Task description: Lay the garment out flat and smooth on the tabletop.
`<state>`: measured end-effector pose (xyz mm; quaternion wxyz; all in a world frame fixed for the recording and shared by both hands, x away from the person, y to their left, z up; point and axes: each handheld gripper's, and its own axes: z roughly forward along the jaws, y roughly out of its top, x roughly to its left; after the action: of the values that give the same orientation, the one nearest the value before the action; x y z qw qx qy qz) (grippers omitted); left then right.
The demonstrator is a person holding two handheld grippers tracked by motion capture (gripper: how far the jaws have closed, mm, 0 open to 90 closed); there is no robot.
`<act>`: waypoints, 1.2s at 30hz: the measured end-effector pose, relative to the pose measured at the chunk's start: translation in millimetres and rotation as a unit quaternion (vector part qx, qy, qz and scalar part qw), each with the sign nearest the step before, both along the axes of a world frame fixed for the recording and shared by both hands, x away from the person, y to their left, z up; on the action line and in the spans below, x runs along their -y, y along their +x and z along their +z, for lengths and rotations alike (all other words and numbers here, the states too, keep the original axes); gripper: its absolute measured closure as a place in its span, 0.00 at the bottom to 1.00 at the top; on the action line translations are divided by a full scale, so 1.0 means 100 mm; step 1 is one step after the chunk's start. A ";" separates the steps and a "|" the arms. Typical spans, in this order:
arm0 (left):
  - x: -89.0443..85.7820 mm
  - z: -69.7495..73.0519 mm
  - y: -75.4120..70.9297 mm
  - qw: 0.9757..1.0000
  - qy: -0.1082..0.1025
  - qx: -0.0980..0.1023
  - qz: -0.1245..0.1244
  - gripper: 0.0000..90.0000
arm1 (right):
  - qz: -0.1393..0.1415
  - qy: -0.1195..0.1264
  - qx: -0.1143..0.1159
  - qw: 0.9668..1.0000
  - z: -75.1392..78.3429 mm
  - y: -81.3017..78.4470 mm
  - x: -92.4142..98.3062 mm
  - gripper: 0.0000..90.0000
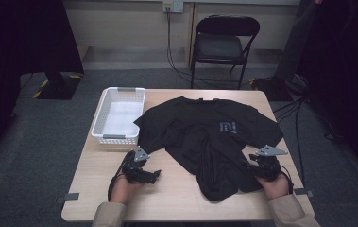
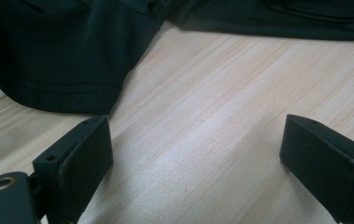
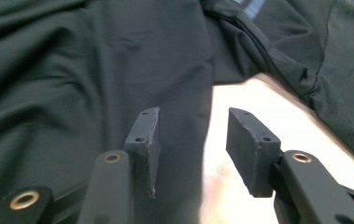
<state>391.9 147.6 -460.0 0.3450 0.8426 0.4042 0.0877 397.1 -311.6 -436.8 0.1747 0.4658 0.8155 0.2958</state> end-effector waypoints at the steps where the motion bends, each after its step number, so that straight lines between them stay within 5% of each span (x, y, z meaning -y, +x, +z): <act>1: 0.00 0.00 0.00 1.000 0.000 0.000 0.000 0.10 | -0.001 -0.001 -0.001 1.000 -0.02 0.02 0.00 0.63; 13: 0.00 0.00 0.00 1.000 0.001 0.000 0.001 0.10 | 0.009 0.015 -0.003 1.000 -0.06 0.01 0.01 0.79; 20: 0.00 0.00 0.00 1.000 0.000 0.000 0.001 0.10 | 0.016 0.032 -0.027 0.999 -0.03 -0.06 0.06 0.91; 27: 0.00 0.00 0.00 1.000 0.000 0.000 0.001 0.10 | 0.028 0.022 -0.033 0.999 0.04 -0.33 0.12 0.96; 29: 0.00 0.00 0.00 1.000 0.000 0.000 0.001 0.10 | 0.034 0.020 -0.040 0.998 0.08 -0.42 0.14 0.93; 32: 0.00 0.00 0.00 1.000 0.000 0.000 0.002 0.10 | 0.029 0.013 -0.018 0.999 0.15 -0.50 0.14 0.78; 36: 0.01 0.00 0.00 1.000 0.000 0.000 0.002 0.10 | 0.011 0.008 0.000 1.000 0.17 -0.38 0.13 0.65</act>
<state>391.9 147.1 -460.0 0.3447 0.8417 0.4061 0.0888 358.6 -324.8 -420.1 0.1672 0.4587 0.8179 0.3043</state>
